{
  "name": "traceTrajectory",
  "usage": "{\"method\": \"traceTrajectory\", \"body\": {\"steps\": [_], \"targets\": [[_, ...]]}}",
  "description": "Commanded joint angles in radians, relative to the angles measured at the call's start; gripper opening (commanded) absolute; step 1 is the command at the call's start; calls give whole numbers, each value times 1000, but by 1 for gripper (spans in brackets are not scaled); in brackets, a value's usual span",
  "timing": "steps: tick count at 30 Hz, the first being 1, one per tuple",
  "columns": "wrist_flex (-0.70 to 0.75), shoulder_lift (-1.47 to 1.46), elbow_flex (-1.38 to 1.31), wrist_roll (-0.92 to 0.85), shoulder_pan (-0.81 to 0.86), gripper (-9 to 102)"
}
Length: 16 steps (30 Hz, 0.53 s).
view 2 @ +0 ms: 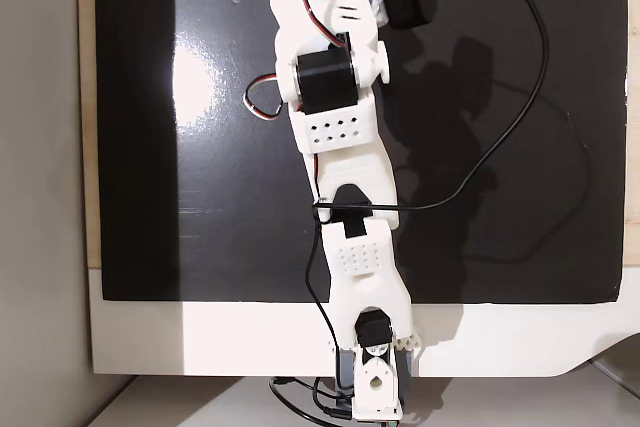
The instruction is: Grasp a gauze and put it in the cup.
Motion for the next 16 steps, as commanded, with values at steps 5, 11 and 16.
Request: {"method": "traceTrajectory", "body": {"steps": [5,11,16], "targets": [[71,12,-124,-11,-6,36],[83,12,-137,-9,0,36],[91,12,-143,-11,2,35]]}}
